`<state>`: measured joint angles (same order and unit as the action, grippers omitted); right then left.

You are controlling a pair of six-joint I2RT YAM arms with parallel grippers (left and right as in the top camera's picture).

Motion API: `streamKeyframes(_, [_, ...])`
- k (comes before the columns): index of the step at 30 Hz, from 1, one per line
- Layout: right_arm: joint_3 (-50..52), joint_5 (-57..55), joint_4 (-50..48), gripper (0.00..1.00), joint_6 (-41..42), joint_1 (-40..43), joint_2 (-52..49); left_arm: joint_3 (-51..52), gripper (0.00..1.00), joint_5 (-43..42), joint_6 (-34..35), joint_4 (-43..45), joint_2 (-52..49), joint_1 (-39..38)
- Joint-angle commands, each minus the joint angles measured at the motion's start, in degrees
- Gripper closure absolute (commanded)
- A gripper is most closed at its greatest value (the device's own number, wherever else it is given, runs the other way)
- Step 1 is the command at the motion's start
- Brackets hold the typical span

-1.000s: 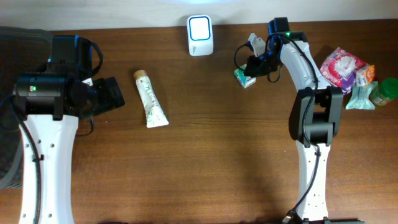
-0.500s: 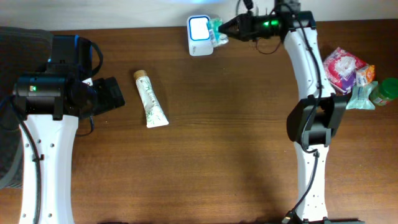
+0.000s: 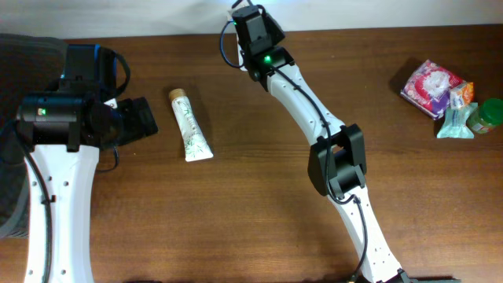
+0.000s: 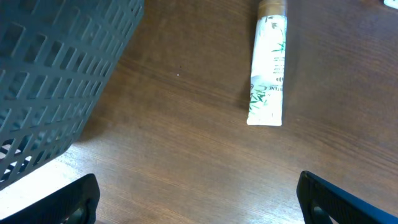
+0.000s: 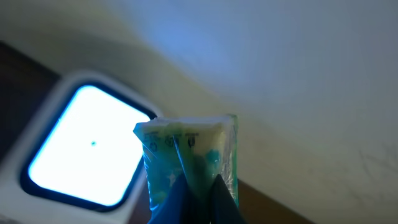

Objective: Scan the item barcode

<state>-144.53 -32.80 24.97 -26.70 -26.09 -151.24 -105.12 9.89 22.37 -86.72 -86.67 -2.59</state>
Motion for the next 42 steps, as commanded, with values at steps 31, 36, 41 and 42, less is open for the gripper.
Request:
streamKeyframes(31, [5.0,59.8,49.5,0.01,37.4,17.9,20.2,-0.3,0.01,0.3,0.8,0.1,0.6,0.2])
streamKeyframes(36, [15.1,55.3,29.2,0.08,38.1,-3.1,17.5,-0.3,0.01,0.3,0.8,0.0,0.6,0.2])
streamKeyframes(41, [19.1,48.6,18.9,0.26,42.7,-11.1,12.9,-0.3,0.01,0.3,0.8,0.1,0.6,0.2])
streamKeyframes(42, [19.1,48.6,18.2,0.3,42.7,-11.6,11.9,-0.3,0.01,0.3,0.8,0.1,0.6,0.2])
